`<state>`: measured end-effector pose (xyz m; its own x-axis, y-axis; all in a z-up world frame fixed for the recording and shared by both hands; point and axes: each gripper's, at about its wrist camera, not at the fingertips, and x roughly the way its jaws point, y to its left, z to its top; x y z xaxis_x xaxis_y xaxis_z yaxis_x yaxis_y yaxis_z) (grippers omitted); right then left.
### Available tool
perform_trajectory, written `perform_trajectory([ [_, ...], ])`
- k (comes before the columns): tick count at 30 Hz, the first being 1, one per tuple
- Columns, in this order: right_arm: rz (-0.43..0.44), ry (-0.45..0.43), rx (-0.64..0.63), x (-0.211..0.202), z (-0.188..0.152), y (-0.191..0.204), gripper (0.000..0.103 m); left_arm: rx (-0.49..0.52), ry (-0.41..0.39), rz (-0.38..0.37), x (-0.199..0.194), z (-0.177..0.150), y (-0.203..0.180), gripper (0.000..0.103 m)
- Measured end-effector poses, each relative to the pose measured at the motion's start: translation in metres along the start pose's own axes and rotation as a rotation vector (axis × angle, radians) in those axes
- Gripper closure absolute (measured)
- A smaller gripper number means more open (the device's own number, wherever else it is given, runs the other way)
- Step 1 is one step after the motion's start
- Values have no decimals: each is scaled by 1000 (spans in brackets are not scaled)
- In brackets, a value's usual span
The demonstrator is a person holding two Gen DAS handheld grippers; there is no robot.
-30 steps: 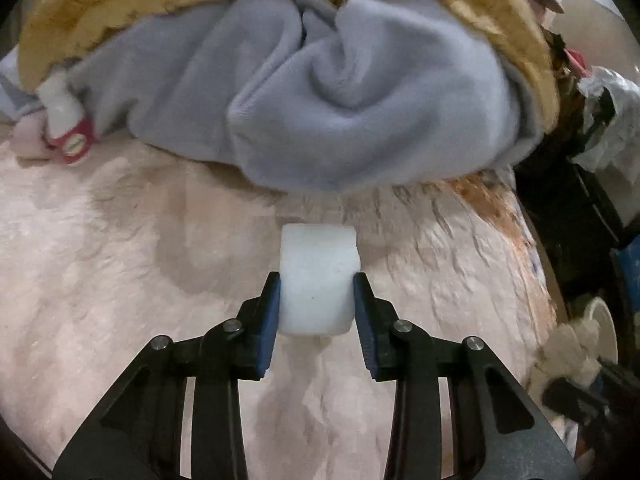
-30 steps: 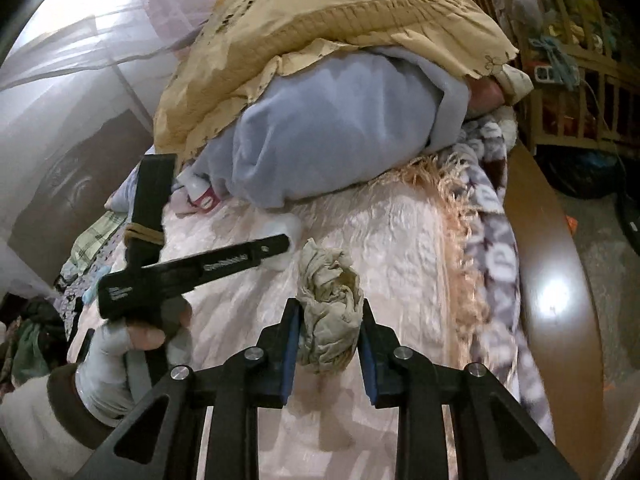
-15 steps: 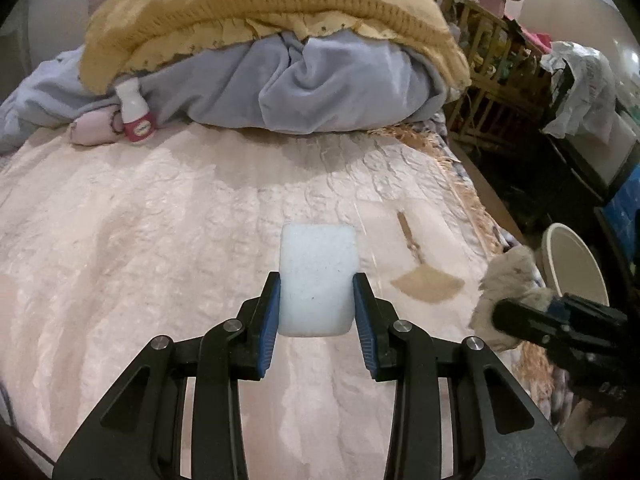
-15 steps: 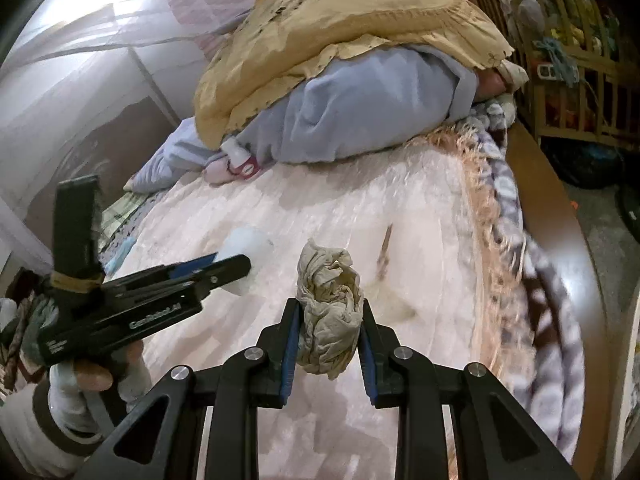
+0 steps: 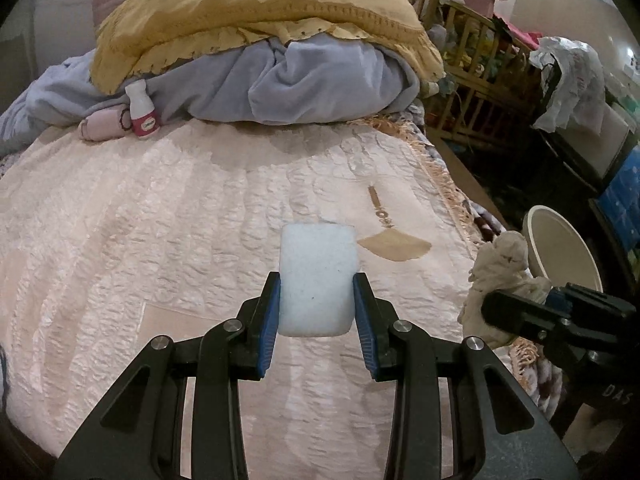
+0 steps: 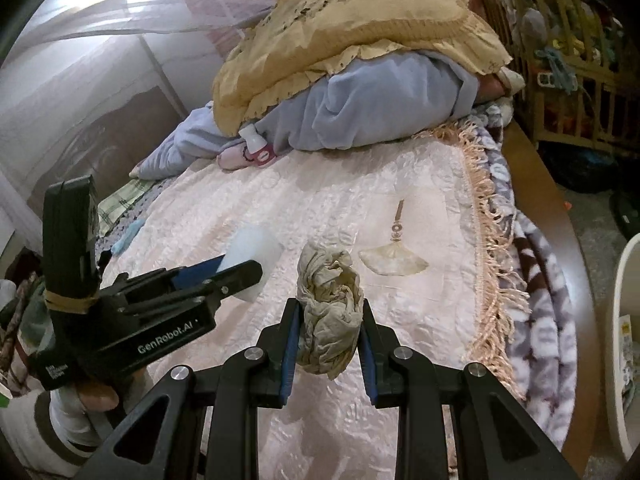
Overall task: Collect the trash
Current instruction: 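Carry the beige cloth and white block over the white bucket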
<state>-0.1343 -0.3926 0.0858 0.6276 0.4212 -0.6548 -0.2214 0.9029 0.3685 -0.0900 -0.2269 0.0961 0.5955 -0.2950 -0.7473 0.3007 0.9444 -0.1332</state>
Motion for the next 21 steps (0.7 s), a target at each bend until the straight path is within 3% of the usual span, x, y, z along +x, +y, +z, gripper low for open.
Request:
perform_trajectory([
  [14,-48,-37,45,-33,-11,-24,77,68,-24,-13,-8,-1,-40,70],
  [21,-102,-72,104,-60,-15,-53,77,121,-22,-60,-3,4,-79,70],
])
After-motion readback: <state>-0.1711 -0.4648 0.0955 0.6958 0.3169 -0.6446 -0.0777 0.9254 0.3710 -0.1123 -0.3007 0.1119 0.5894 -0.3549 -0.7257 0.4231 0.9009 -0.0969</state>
